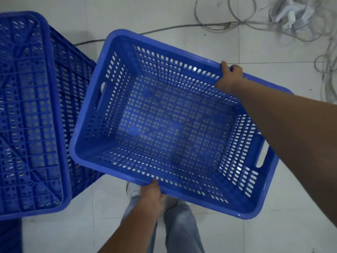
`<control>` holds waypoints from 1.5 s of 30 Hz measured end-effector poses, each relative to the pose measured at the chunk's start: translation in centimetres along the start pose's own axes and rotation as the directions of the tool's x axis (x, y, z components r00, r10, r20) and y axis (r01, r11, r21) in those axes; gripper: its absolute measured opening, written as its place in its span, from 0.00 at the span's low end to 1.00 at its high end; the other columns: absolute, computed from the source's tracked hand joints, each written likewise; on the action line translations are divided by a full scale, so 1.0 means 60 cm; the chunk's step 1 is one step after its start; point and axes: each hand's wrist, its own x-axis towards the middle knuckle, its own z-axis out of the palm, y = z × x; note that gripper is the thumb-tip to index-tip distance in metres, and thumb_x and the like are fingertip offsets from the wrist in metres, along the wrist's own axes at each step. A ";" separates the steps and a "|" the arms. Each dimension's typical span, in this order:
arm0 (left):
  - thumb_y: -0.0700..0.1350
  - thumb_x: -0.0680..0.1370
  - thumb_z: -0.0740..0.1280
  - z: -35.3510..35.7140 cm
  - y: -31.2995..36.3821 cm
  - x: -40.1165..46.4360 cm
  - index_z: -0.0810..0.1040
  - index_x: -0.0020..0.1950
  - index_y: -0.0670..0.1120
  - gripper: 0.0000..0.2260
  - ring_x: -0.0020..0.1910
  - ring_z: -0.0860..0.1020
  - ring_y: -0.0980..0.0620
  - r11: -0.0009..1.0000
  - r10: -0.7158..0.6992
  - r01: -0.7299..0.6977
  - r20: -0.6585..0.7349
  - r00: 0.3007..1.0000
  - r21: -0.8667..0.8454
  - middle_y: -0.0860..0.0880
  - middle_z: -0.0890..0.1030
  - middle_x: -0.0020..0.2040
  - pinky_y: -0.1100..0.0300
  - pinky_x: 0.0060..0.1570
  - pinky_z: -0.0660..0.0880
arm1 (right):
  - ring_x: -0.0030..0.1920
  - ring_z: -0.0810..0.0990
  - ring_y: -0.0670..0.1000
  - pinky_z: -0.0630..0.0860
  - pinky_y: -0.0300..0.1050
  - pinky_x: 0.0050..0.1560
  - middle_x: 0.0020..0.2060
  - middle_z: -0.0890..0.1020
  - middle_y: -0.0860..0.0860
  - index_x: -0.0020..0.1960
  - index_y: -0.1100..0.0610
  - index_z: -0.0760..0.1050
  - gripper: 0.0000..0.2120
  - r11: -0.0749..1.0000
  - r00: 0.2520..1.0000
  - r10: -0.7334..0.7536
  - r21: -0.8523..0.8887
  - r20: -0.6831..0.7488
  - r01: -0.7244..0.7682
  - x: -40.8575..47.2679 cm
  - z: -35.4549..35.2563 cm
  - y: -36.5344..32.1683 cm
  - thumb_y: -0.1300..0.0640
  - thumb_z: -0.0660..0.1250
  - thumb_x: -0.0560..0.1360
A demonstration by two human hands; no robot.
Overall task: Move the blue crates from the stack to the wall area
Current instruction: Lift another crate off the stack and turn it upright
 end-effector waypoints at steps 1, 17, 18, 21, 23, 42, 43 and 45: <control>0.38 0.81 0.59 0.003 -0.009 -0.002 0.70 0.67 0.40 0.14 0.45 0.78 0.45 1.000 -0.021 0.021 0.002 1.000 -0.013 0.44 0.79 0.49 0.50 0.48 0.76 | 0.76 0.49 0.60 0.51 0.58 0.75 0.76 0.50 0.56 0.78 0.49 0.45 0.34 1.000 1.000 -0.011 0.000 -0.010 0.011 -0.001 0.002 -0.001 0.56 0.59 0.78; 0.37 0.82 0.56 -0.003 -0.102 -0.018 0.70 0.63 0.40 0.11 0.47 0.78 0.45 0.981 -0.190 0.184 0.126 0.974 0.059 0.42 0.77 0.50 0.56 0.33 0.81 | 0.75 0.51 0.58 0.48 0.61 0.75 0.73 0.56 0.56 0.74 0.48 0.56 0.29 0.989 0.989 -0.140 -0.058 -0.038 0.138 -0.007 0.025 -0.033 0.63 0.55 0.75; 0.38 0.82 0.56 -0.003 -0.107 -0.021 0.70 0.61 0.40 0.09 0.44 0.78 0.46 0.978 -0.199 0.187 0.136 0.971 0.094 0.42 0.77 0.47 0.57 0.31 0.80 | 0.75 0.51 0.58 0.47 0.62 0.75 0.73 0.56 0.56 0.74 0.48 0.56 0.29 0.986 0.989 -0.147 -0.077 -0.034 0.144 -0.007 0.025 -0.036 0.63 0.55 0.75; 0.39 0.83 0.55 -0.006 -0.115 -0.028 0.69 0.56 0.40 0.06 0.41 0.78 0.46 0.969 -0.215 0.191 0.153 0.965 0.155 0.41 0.77 0.42 0.54 0.40 0.79 | 0.76 0.49 0.57 0.46 0.63 0.74 0.74 0.56 0.56 0.74 0.49 0.55 0.30 0.980 0.987 -0.161 -0.123 -0.025 0.157 -0.008 0.029 -0.043 0.64 0.55 0.75; 0.40 0.84 0.53 -0.006 -0.117 -0.031 0.68 0.58 0.40 0.07 0.41 0.78 0.45 0.965 -0.221 0.191 0.167 0.961 0.180 0.40 0.77 0.43 0.50 0.50 0.76 | 0.76 0.47 0.56 0.45 0.63 0.74 0.75 0.54 0.55 0.75 0.48 0.54 0.31 0.978 0.986 -0.166 -0.132 -0.015 0.163 -0.007 0.033 -0.044 0.65 0.54 0.75; 0.43 0.79 0.57 -0.066 0.242 -0.047 0.64 0.44 0.41 0.07 0.26 0.64 0.48 0.180 0.699 -0.437 0.197 0.687 0.881 0.45 0.67 0.31 0.60 0.28 0.60 | 0.55 0.73 0.61 0.71 0.51 0.50 0.63 0.71 0.60 0.64 0.63 0.68 0.18 0.988 0.995 0.096 0.123 -0.019 -0.093 -0.117 0.058 0.131 0.60 0.56 0.76; 0.42 0.80 0.58 -0.074 0.267 -0.046 0.64 0.43 0.41 0.07 0.26 0.61 0.49 0.176 0.720 -0.450 0.198 0.665 0.875 0.46 0.64 0.30 0.60 0.28 0.59 | 0.50 0.73 0.60 0.70 0.49 0.46 0.56 0.73 0.60 0.57 0.64 0.70 0.13 0.970 0.987 0.154 0.199 -0.054 -0.140 -0.126 0.055 0.153 0.62 0.56 0.74; 0.40 0.80 0.59 -0.088 0.303 -0.042 0.68 0.42 0.39 0.08 0.26 0.58 0.49 0.218 0.698 -0.406 0.149 0.701 0.888 0.45 0.62 0.29 0.60 0.29 0.59 | 0.44 0.72 0.58 0.67 0.46 0.41 0.47 0.72 0.60 0.45 0.63 0.68 0.04 0.924 0.955 0.269 0.313 -0.122 -0.220 -0.138 0.042 0.195 0.64 0.56 0.73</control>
